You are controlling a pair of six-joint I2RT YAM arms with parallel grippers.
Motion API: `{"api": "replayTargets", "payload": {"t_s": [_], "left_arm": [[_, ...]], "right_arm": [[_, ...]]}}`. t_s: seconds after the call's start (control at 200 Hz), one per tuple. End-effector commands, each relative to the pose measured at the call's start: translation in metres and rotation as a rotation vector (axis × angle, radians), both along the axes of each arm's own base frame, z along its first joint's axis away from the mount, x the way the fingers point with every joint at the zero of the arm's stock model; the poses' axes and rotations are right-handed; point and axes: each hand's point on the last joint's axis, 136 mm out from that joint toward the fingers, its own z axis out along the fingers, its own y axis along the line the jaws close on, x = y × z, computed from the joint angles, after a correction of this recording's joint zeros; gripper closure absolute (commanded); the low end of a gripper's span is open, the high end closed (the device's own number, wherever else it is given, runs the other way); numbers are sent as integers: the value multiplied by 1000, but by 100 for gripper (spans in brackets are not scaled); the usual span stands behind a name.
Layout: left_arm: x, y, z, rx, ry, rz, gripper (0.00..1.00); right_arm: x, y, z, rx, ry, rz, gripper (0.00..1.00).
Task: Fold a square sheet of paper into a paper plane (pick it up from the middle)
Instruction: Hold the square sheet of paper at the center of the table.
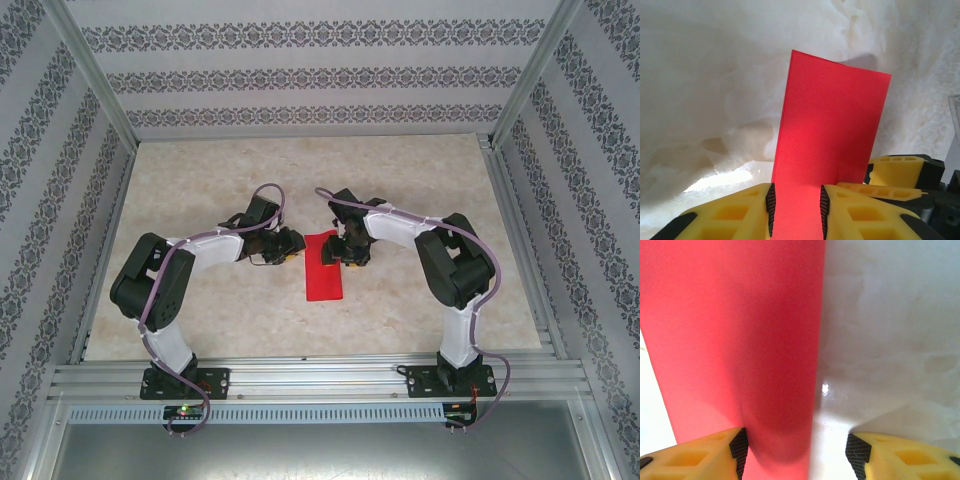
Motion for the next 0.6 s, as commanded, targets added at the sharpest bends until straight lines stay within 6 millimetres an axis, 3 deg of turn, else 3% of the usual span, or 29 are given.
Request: {"api": "replayTargets", "payload": {"t_s": [0.0,0.595], "left_arm": [[0,-4,-5,-41,11,-11,68],[-6,-31,-18,-99,53,-116,81]], "right_arm": [[-34,-15,-72,-118,134,17,39],[-37,-15,-80,-138,157,24,39]]}}
